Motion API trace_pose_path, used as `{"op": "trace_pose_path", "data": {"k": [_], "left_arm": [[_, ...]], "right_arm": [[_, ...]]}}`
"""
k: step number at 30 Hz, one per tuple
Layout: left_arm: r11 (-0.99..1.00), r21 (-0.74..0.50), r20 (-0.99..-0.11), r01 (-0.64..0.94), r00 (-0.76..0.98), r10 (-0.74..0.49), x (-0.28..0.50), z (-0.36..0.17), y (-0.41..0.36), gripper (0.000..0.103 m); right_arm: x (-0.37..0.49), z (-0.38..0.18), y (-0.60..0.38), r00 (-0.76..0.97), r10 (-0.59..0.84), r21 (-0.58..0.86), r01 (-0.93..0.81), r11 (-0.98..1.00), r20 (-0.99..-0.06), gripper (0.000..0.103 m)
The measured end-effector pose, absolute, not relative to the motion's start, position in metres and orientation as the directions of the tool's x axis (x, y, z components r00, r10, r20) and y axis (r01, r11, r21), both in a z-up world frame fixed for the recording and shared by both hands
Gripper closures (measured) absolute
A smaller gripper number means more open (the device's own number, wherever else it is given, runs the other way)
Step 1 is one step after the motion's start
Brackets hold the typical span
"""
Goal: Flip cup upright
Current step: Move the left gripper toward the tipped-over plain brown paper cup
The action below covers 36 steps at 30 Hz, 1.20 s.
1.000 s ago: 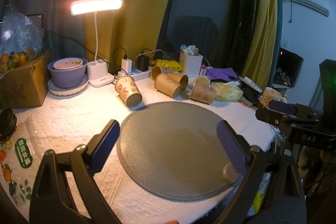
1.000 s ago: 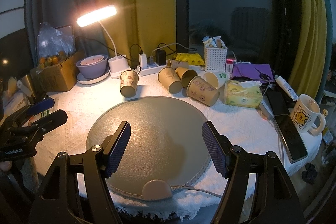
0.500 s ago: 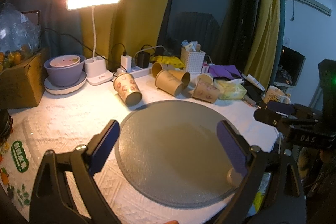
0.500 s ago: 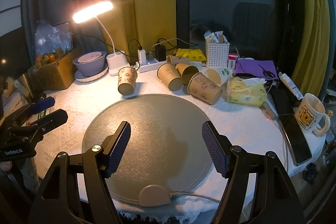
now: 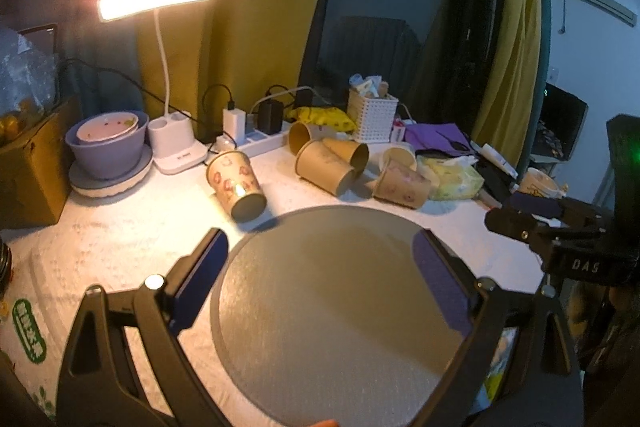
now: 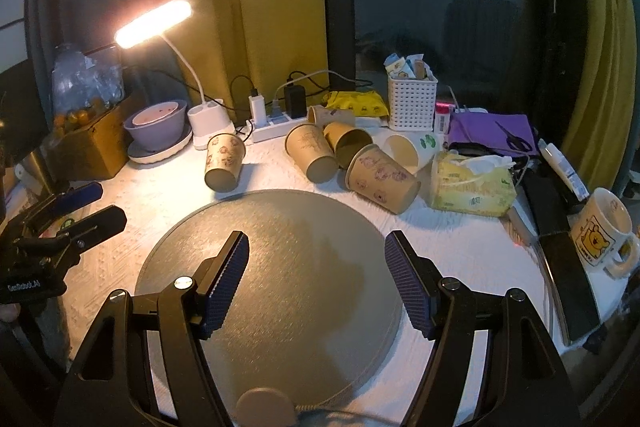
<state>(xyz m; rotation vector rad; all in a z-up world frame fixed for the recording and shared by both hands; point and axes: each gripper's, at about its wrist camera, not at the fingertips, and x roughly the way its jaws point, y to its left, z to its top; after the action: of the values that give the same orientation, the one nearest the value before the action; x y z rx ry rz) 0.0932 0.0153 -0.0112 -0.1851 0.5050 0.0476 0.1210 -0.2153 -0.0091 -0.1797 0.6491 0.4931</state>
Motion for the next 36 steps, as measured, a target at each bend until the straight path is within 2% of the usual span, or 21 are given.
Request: {"op": "trace_pose_path", "data": {"k": [15,32,36], "left_arm": [[0.979,-0.189,-0.550,-0.077,0.834,-0.040,0.171,-0.025,0.016,0.009],[0.987,-0.145,-0.634,-0.073,0.772,-0.036,0.272,-0.047,0.005,0.009],[0.980,-0.188,-0.654,-0.067,0.753,-0.074,0.294,-0.052,0.005,0.009]], "right_arm": [[0.185,-0.020,-0.211,0.673,0.382,-0.013,-0.503,0.864,-0.633,0.029],[0.271,-0.033,-0.215,0.672,0.383,-0.018,-0.508,0.861,-0.634,0.029],[0.291,-0.037,-0.215,0.668,0.397,-0.008,-0.516,0.856,-0.630,0.029]]}}
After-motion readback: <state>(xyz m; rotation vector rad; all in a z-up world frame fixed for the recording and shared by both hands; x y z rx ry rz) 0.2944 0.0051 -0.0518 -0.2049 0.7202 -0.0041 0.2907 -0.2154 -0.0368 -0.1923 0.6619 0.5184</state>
